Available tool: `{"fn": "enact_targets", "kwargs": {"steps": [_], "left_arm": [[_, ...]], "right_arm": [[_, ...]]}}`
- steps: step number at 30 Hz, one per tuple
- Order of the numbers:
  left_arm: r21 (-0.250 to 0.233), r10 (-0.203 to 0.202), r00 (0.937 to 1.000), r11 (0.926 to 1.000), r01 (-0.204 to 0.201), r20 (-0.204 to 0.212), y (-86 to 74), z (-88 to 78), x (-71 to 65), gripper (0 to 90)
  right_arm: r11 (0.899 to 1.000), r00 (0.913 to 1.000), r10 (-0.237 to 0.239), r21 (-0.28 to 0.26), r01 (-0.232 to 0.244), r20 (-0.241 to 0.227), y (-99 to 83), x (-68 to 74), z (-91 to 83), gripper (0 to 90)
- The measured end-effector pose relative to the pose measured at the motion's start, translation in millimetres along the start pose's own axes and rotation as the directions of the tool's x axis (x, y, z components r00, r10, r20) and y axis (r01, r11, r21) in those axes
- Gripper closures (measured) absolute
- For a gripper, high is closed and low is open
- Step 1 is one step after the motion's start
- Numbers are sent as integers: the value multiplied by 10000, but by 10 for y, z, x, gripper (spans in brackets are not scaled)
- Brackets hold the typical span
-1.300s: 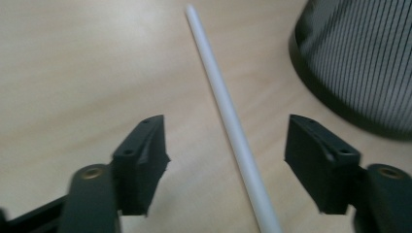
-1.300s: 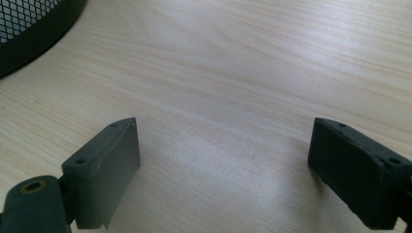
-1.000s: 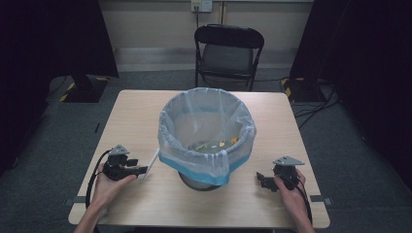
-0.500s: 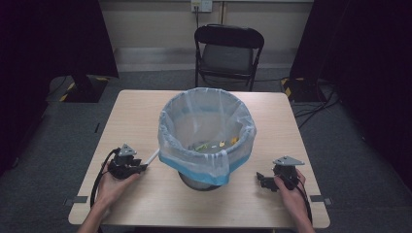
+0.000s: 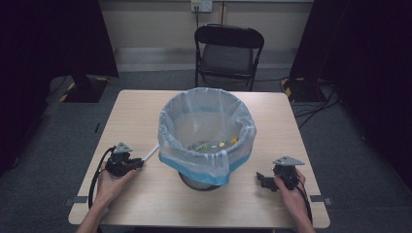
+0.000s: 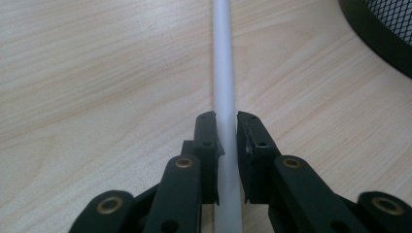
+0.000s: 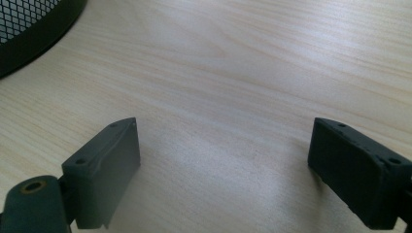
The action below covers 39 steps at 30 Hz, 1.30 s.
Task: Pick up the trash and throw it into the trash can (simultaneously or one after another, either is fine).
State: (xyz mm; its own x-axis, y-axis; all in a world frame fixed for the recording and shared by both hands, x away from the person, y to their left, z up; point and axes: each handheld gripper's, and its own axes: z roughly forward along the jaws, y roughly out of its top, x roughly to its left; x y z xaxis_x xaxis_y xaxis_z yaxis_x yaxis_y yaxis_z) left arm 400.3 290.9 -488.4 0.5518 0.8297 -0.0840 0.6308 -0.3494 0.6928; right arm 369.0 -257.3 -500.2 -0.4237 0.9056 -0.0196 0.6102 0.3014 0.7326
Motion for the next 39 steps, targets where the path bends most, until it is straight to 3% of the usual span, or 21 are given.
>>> {"fn": "enact_targets", "kwargs": {"steps": [13,19,23,35,37,39], "left_arm": [[-152,-292,9993,9994,295,242,-8,-2,20,796],[-581,-528,9975,9968,554,463,19,-55,41,797],[-1045,-798,9940,9907,874,751,26,-111,75,796],[-2140,-795,9907,9715,1019,1107,190,-296,63,797],[-2395,-895,9877,9636,1185,1285,203,-346,57,797],[-2495,-839,9885,9617,1134,1258,218,-393,48,797]], "right_arm": [[10000,10000,-9,-1,9,3,0,-1,1,107],[10000,10000,-5,1,5,5,1,0,0,107],[10000,10000,3,1,-3,-2,0,0,0,107],[10000,10000,1,3,-1,-2,0,0,0,107],[10000,10000,4,2,-4,0,0,0,0,107],[10000,10000,-6,0,6,4,1,-1,1,107]]}}
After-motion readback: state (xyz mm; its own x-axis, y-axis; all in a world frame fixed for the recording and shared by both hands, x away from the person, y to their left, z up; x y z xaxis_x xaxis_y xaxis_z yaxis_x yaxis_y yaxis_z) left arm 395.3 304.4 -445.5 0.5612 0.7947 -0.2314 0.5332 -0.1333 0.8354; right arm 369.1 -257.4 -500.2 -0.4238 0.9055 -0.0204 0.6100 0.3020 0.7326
